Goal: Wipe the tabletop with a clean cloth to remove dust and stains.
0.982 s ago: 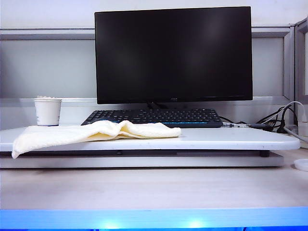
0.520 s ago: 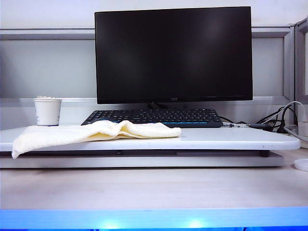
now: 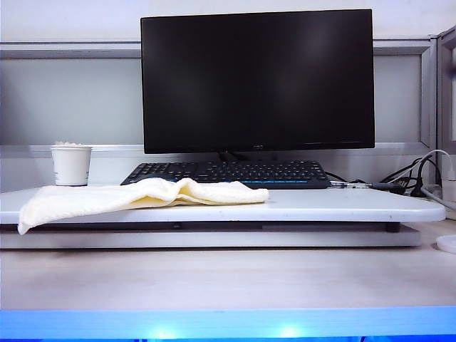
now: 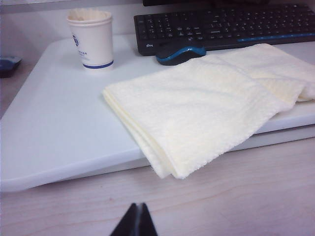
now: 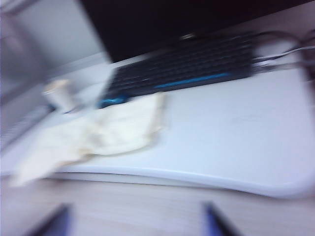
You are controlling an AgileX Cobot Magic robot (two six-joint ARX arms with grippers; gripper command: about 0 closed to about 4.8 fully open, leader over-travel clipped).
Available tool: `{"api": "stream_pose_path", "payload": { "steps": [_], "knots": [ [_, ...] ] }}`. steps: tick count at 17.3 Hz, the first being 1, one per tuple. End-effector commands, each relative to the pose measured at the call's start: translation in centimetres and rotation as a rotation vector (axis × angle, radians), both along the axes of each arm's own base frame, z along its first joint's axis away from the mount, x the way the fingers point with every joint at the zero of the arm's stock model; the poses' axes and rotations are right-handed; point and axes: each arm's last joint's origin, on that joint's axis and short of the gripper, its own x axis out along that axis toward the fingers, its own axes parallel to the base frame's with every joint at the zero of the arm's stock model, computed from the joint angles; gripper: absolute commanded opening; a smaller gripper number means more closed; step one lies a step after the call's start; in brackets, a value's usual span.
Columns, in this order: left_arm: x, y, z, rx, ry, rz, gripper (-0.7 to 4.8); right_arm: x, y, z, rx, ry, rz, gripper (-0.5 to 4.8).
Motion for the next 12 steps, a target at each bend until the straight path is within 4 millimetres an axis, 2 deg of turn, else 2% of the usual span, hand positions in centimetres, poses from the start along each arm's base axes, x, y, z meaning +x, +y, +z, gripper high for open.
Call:
{"api": "stream_pose_path", "payload": {
  "steps": [1,3,6,9,10,12],
  "knots": [
    [0.0,-0.1,-0.2,-0.012,0.018,-0.052,-0.05,0.0,0.7,2.5,0.012,-0.017,0.062,4.2],
    [-0.1,-0.2,-0.1,-0.016,0.014,-0.083,-0.05,0.8,1.5,4.2,0.009,-0.005,0.097,4.78],
    [-0.1,-0.2,-0.1,-0.018,0.015,-0.081,-0.05,3.5,3.8,7.3,-0.009,0.029,0.17,4.79],
    [-0.1,-0.2,-0.1,-0.018,0.014,-0.081,-0.05,6.6,6.1,9.2,-0.033,0.085,0.208,4.79],
    [-0.1,-0.2,-0.1,-0.018,0.014,-0.081,-0.05,11.4,10.5,10.9,-0.076,0.175,0.281,4.79],
    [-0.1,-0.2,-0.1,-0.018,0.014,-0.08,-0.05,13.1,12.7,11.1,-0.094,0.204,0.318,4.79]
  ]
}}
